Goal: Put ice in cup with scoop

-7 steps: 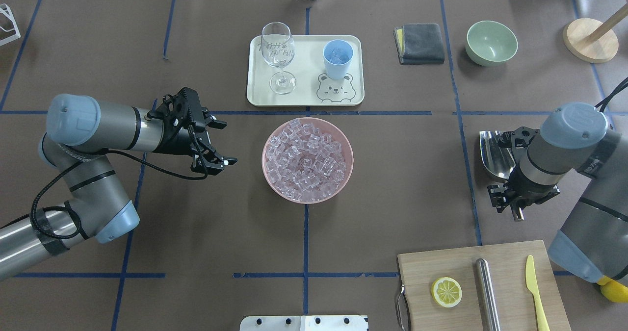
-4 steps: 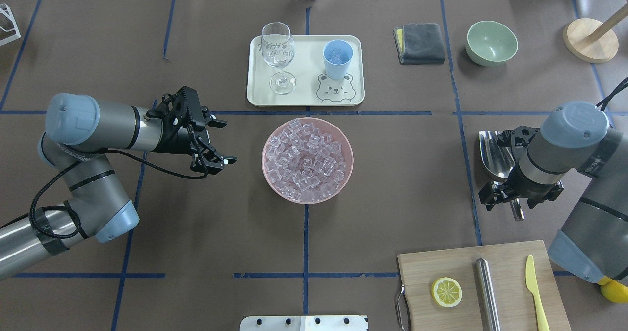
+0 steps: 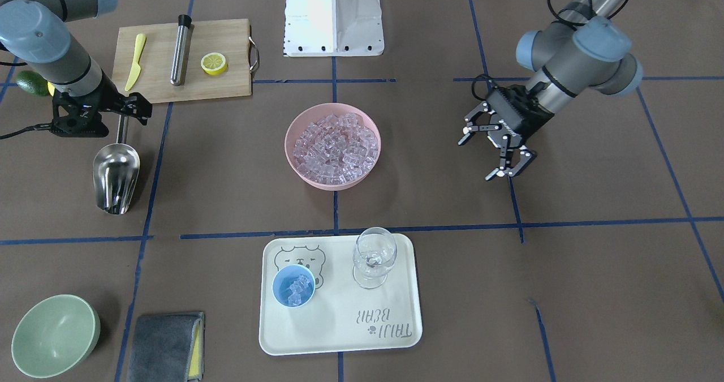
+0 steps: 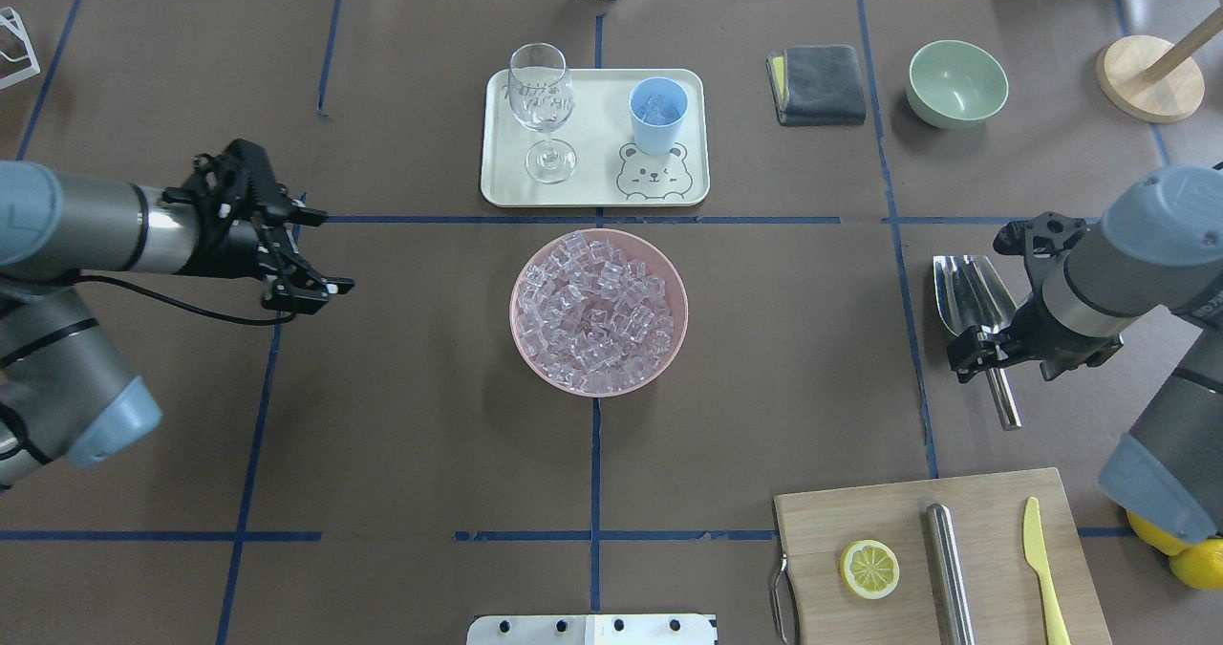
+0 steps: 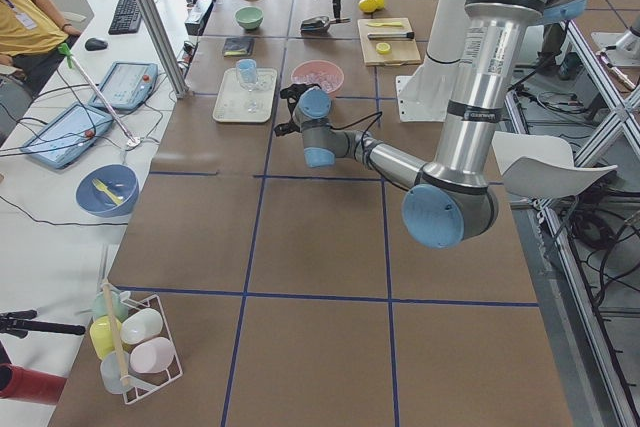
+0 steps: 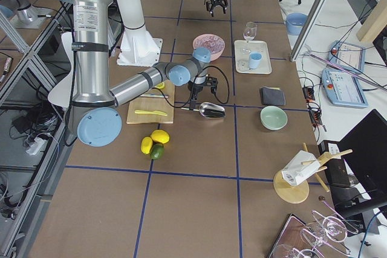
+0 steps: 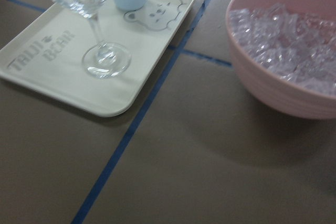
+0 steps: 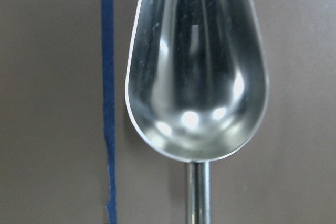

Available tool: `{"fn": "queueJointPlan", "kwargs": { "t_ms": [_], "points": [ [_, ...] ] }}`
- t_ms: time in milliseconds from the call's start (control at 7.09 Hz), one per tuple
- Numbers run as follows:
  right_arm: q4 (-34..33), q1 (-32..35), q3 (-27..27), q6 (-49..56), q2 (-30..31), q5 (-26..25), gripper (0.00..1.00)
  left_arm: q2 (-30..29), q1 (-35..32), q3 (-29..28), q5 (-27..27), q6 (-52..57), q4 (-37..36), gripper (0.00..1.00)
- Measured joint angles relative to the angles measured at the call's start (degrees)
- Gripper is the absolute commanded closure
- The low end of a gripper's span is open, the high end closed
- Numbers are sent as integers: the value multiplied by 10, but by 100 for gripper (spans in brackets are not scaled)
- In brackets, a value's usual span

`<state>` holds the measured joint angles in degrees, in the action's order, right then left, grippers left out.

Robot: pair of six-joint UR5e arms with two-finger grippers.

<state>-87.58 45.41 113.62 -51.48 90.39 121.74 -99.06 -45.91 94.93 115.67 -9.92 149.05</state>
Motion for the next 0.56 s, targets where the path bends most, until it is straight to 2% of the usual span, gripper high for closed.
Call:
{"fn": "queueJointPlan", "kwargs": {
  "t_ms": [282,564],
  "points": [
    [1,71,-6,8,-1,1,0,89,-66,9,-1,76,-4,0],
    [2,121,-23,39,-8,1,0,139,-161,-5,-1,113,-36,0]
  ]
}}
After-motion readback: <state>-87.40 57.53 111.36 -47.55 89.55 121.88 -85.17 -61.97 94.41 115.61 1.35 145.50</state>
